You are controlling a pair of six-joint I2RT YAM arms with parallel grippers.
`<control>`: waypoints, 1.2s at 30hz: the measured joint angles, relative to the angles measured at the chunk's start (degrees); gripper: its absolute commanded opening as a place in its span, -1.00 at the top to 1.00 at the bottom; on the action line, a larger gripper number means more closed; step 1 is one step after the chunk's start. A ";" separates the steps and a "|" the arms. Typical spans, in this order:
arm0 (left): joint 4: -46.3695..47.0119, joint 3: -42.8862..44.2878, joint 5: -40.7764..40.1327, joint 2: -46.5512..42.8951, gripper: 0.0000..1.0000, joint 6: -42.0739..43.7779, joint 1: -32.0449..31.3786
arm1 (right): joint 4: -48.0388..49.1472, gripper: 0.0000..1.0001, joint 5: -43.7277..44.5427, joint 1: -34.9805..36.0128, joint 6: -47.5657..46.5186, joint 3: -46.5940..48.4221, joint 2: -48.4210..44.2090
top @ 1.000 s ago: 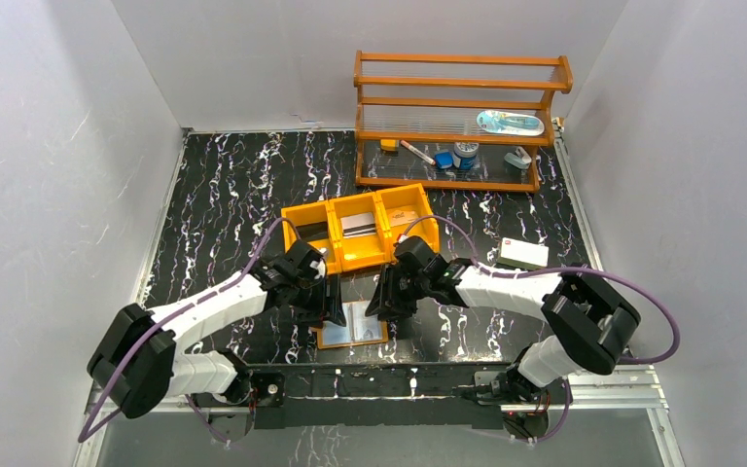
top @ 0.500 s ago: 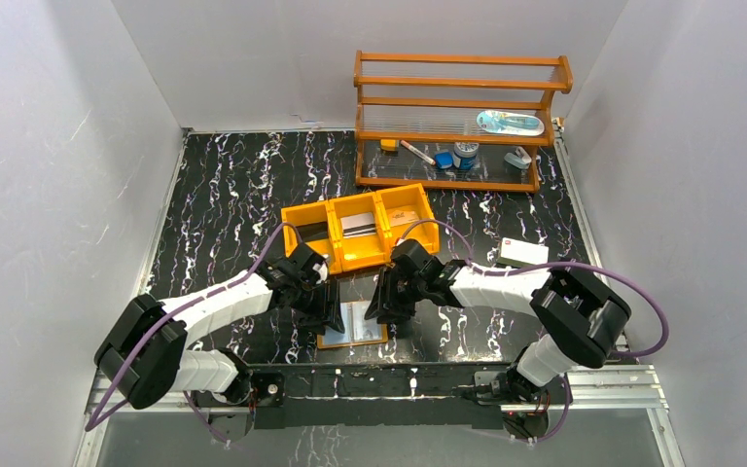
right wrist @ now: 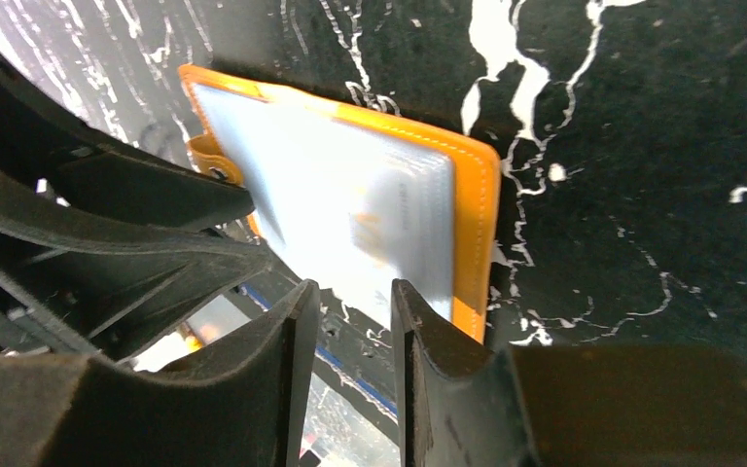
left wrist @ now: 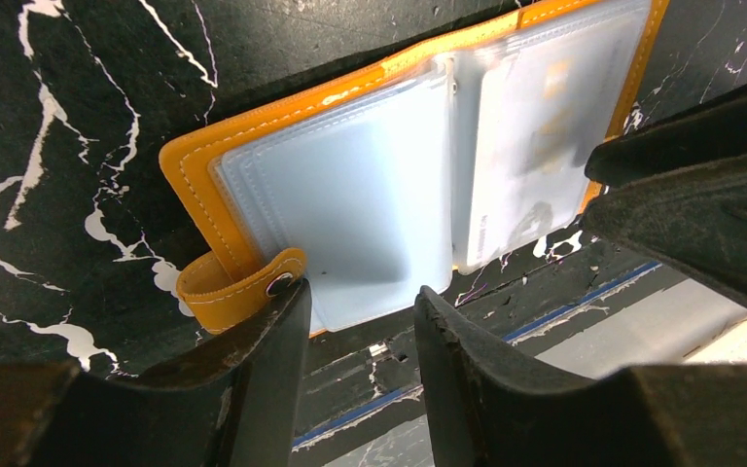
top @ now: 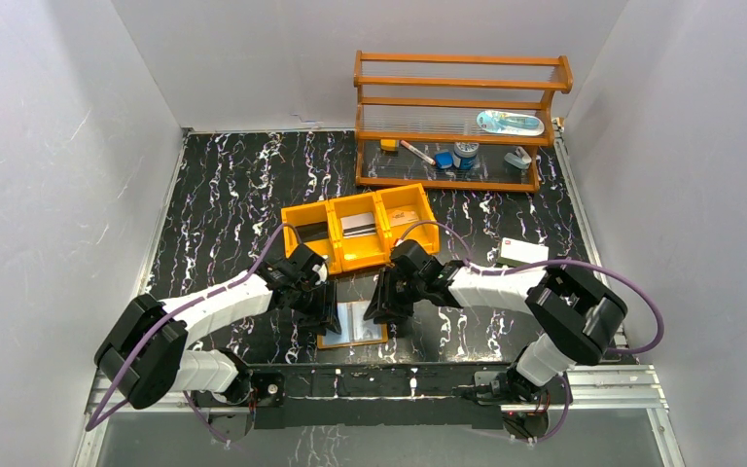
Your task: Take the credit cards out of the card holder
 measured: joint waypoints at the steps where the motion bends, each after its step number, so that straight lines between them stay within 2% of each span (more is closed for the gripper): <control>1: 0.00 -0.02 0.02 0.02 0.17 -0.02 0.00 | 0.76 0.21 -0.22 0.00 0.31 -0.22 -0.15; 5: 0.00 -0.04 0.02 0.02 0.18 -0.02 0.00 | 4.74 0.21 -1.49 0.11 2.40 -2.32 -1.49; 8: 0.00 -0.04 0.02 0.02 0.18 -0.02 0.00 | 6.12 0.14 -1.90 0.11 3.08 -2.67 -1.73; 16: 0.22 -0.31 0.11 -0.24 0.18 -0.11 0.00 | 1.16 0.07 1.44 0.13 2.73 -2.60 -1.77; 36: 1.88 -1.14 1.64 -0.31 0.19 -0.63 0.00 | 3.43 0.15 -1.29 0.15 2.56 -2.60 -1.14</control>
